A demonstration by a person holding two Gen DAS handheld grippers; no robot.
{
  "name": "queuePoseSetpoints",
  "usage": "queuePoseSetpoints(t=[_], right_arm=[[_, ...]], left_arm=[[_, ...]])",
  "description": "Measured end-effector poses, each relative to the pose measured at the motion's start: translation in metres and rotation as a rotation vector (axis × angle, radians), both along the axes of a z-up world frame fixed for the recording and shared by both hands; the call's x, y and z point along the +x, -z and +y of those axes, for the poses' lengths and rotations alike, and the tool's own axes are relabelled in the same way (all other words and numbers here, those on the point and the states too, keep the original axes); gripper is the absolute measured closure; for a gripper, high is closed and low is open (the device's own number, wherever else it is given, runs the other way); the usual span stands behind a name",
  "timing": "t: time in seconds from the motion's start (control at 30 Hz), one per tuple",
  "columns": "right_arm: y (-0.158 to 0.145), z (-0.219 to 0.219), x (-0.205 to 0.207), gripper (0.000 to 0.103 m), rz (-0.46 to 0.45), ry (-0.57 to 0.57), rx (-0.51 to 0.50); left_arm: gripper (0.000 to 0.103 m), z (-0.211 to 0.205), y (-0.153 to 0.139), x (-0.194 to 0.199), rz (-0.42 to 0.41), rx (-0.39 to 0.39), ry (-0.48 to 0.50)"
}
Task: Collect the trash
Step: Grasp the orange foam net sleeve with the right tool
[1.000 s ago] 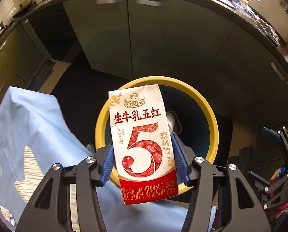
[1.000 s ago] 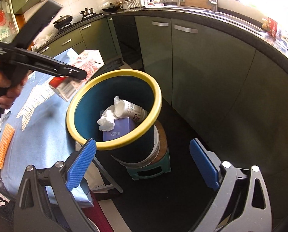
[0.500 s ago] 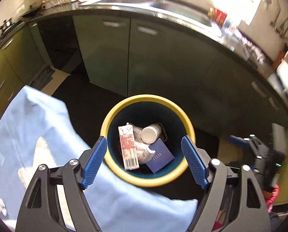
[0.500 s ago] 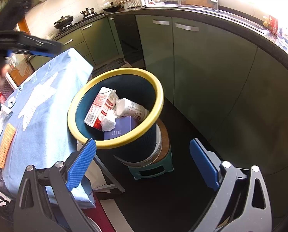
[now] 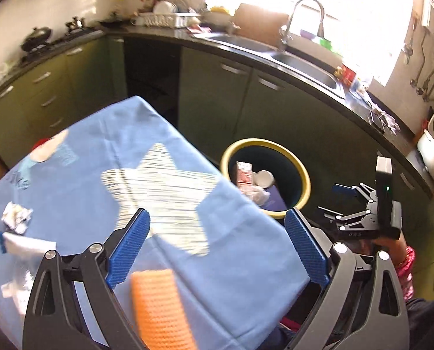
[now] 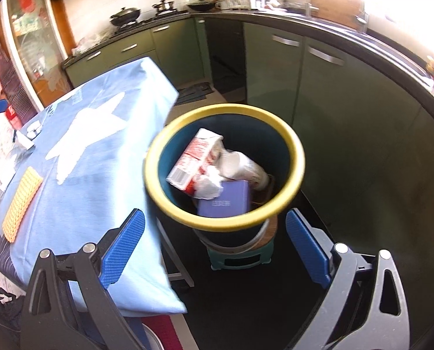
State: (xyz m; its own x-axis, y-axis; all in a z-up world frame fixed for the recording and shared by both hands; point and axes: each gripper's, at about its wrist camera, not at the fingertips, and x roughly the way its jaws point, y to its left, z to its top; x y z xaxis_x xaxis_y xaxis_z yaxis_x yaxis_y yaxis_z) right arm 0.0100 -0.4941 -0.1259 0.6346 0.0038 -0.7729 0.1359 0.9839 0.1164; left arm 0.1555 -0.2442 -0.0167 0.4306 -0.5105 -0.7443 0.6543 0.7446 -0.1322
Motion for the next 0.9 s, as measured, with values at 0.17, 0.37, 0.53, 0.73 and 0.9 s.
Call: queuePoseSetpoints(t=[0.17,0.37,0.53,0.73,0.9], right_arm=[[-0.010,0.036,0.013,0.010,0.002,-0.079,-0.030],[-0.017,0.080,0.032,0.010,0.013,-0.190,-0.072],[-0.021,0.124,0.047,0.010,0.026,-0.306,-0.106],[-0.026,0.174,0.061,0.010,0.022,-0.500,-0.069],[-0.025,0.220,0.072,0.010,0.054,-0.643,-0.043]], left_arm=[[0.006,0.068,-0.001,-0.016,-0.080,-0.030,-0.116],[0.005,0.141,0.005,-0.021,-0.097,-0.060,-0.277],[0.005,0.190,0.011,-0.025,-0.112,-0.072,-0.393],[0.005,0.238,0.018,-0.036,-0.102,-0.078,-0.508],[0.005,0.265,0.025,-0.050,-0.109,-0.058,-0.565]])
